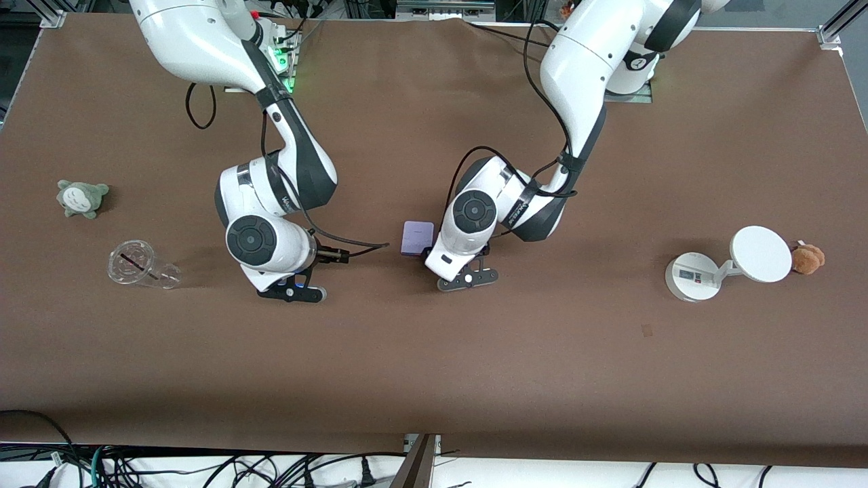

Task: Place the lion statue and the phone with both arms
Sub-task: 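Close the right gripper on the phone while the left gripper grasps the lion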

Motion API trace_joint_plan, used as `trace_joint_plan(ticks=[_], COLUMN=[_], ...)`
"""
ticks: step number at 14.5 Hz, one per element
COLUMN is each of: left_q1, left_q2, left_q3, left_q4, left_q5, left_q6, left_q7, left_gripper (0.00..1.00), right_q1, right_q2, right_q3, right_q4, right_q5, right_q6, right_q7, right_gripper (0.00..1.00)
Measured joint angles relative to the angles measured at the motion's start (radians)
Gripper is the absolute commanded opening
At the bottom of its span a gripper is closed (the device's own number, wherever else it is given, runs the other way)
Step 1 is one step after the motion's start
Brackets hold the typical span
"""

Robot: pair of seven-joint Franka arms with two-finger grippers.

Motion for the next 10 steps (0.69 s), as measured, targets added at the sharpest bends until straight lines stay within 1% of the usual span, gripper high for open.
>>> trace_joint_plan(ticks=[1, 3, 4, 7, 8, 9, 10], left_q1=[0.001, 0.004, 0.005, 0.009, 0.012, 0.014, 0.016], left_q2=[0.0, 0.0, 0.0, 0.0, 0.0, 0.0, 0.0], left_q3=[0.0, 0.001, 0.001, 0.003, 0.003, 0.004, 0.005], left_q4=[-0.003, -0.011, -0.013, -0.015, -0.015, -0.015, -0.015], left_q5=[0.0, 0.0, 0.0, 0.0, 0.0, 0.0, 0.0], left_q6=[-0.001, -0.001, -0.001, -0.001, -0.002, -0.002, -0.003], left_q7=[0.0, 0.003, 0.01, 0.042, 0.049, 0.067, 0.084], left_gripper=[0.95, 0.65, 0.53, 0.28, 0.16, 0.0, 0.0], right_q1=[0.002, 0.003, 0.005, 0.011, 0.013, 0.017, 0.021], right_q2=[0.0, 0.0, 0.0, 0.0, 0.0, 0.0, 0.0], right_q3=[0.0, 0.0, 0.0, 0.002, 0.003, 0.004, 0.004], right_q4=[0.0, -0.001, -0.001, -0.005, -0.008, -0.009, -0.01], right_q5=[0.0, 0.0, 0.0, 0.0, 0.0, 0.0, 0.0], right_q6=[0.0, 0.001, 0.002, 0.012, 0.016, 0.021, 0.027], right_q7=[0.002, 0.003, 0.003, 0.005, 0.006, 0.007, 0.01], right_gripper=[1.0, 1.0, 1.0, 1.0, 1.0, 1.0, 1.0])
